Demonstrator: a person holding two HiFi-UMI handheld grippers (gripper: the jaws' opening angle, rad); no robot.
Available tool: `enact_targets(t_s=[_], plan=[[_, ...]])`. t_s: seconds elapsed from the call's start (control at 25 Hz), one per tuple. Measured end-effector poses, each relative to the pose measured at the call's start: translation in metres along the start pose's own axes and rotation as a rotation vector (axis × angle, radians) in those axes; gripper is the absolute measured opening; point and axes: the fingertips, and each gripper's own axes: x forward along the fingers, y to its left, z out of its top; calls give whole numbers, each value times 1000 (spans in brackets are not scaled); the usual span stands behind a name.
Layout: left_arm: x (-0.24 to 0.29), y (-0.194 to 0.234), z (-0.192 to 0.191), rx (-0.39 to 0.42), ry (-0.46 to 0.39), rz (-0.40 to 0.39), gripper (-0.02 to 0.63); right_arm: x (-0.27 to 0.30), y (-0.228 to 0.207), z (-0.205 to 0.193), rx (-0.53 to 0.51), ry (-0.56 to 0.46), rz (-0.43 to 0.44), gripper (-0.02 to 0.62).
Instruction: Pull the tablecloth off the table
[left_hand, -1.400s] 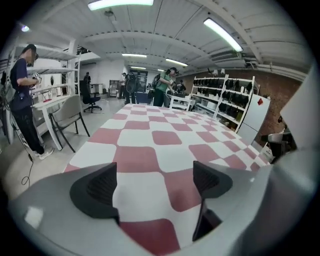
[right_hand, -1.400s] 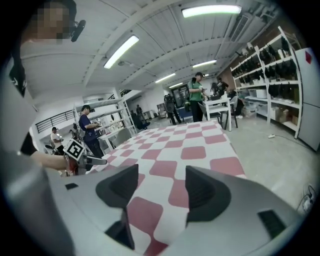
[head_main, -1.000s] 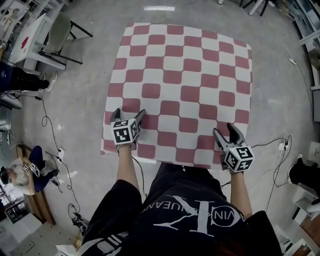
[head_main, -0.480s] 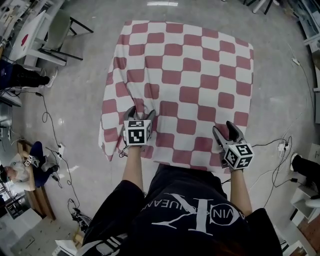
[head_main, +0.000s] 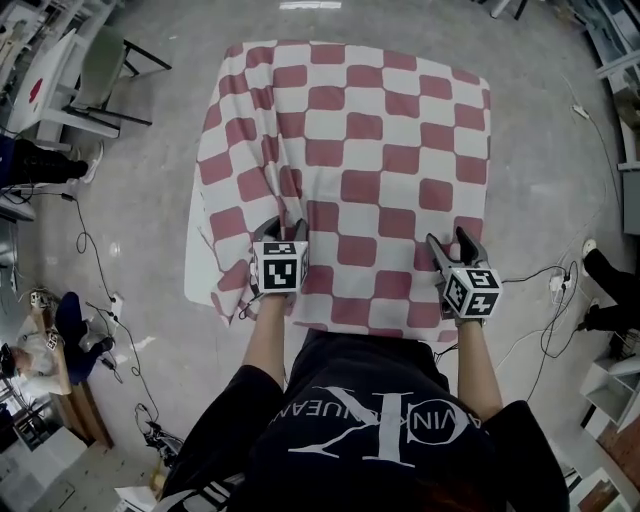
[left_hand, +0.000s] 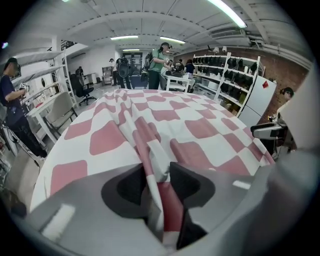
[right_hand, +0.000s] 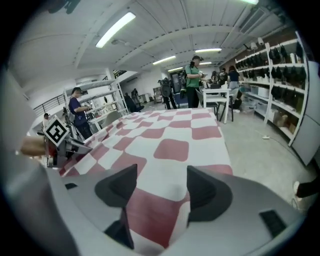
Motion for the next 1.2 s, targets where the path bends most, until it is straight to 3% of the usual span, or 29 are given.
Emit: enact_targets(t_s=[0.12, 0.28, 0.52, 1.2], plan=[[1, -6, 0, 8, 1, -7, 126, 4, -15, -7, 2, 36, -62, 287], [3, -8, 2, 5, -22, -24, 114, 8, -35, -18, 63, 85, -126, 290], [3, -6, 0, -32, -28, -26, 97, 14, -29, -17, 118, 110, -112, 290], [4, -6, 2, -43, -46, -18, 82, 29, 20, -23, -124, 198, -112, 276]])
